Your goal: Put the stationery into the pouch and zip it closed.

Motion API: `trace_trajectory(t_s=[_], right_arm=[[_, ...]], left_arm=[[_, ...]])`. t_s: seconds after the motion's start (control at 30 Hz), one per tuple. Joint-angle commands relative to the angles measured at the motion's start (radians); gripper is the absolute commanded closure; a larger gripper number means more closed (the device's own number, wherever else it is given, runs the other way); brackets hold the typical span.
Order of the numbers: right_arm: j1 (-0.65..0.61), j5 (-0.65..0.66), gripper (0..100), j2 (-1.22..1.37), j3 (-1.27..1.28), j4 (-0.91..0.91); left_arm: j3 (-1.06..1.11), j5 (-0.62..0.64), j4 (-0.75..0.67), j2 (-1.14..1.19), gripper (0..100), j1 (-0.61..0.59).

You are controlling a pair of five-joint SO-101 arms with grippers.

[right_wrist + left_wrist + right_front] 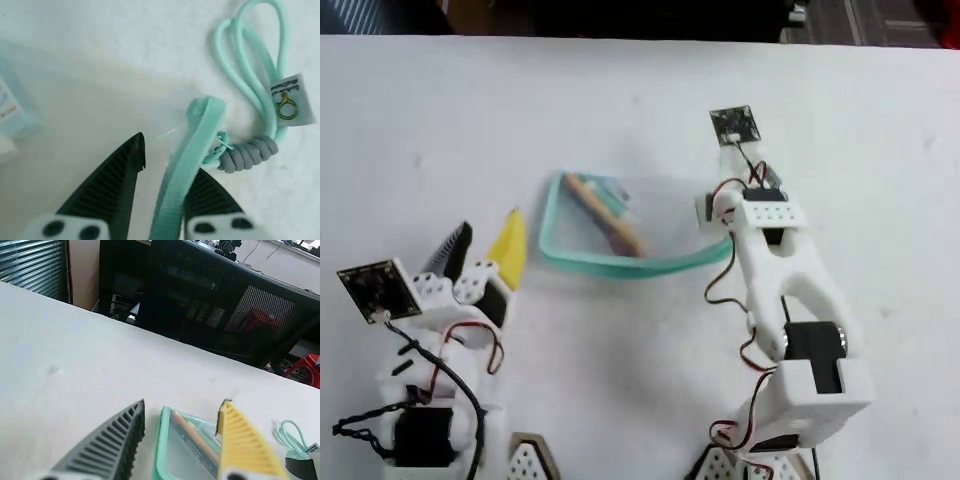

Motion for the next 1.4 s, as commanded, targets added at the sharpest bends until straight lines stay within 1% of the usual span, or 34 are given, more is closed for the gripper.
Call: trace_trajectory(t_s=[0.0,0.17,0.27,0.4,0.47,0.63,0.7,0.83,0.97,1.1,1.17,1.3,1.33,1.37], right_arm=[[-0.062,0.035,97.8,0.018,-0.028,-0.002],[-0.074,0.04,97.8,0.044,-0.04,-0.013],[-0.073,0.035,97.7,0.045,-0.04,-0.012],[-0.071,0.035,96.9,0.045,-0.04,-0.007],[-0.067,0.035,91.9,0.045,-0.037,0.002],[-0.065,0.041,71.7,0.045,-0.041,0.036],[-0.064,0.041,69.3,0.045,-0.04,0.05],[-0.035,0.041,72.1,0.03,-0.04,0.065],[-0.025,0.034,72.5,-0.01,-0.008,0.064],[-0.016,0.032,72.6,-0.042,0.017,0.064],[-0.016,0.032,73.3,-0.05,0.026,0.07],[0.018,0.032,82.9,-0.091,0.037,0.074],[0.038,0.032,86.5,-0.117,0.035,0.096],[0.058,0.032,90.7,-0.151,0.035,0.122]], left_arm=[[-0.009,0.009,-0.023,-0.001,75,0.015],[-0.009,-0.025,-0.021,-0.001,76,0.015],[-0.009,-0.034,-0.023,-0.001,78,0.015],[-0.009,-0.038,-0.023,-0.001,78,0.015],[-0.009,-0.038,-0.023,-0.001,78,0.015],[-0.008,-0.038,-0.026,-0.001,79,0.015],[-0.008,-0.038,-0.026,-0.001,79,0.015],[-0.008,-0.04,-0.028,-0.001,80,0.015],[-0.012,-0.043,-0.031,-0.001,89,0.015],[-0.014,-0.126,-0.052,-0.001,99,0.007],[-0.015,-0.124,-0.051,-0.001,98,0.005],[-0.031,-0.135,-0.048,-0.001,98,0.005],[-0.051,-0.164,-0.041,-0.001,98,0.005],[-0.078,-0.224,-0.029,-0.001,98,0.013]])
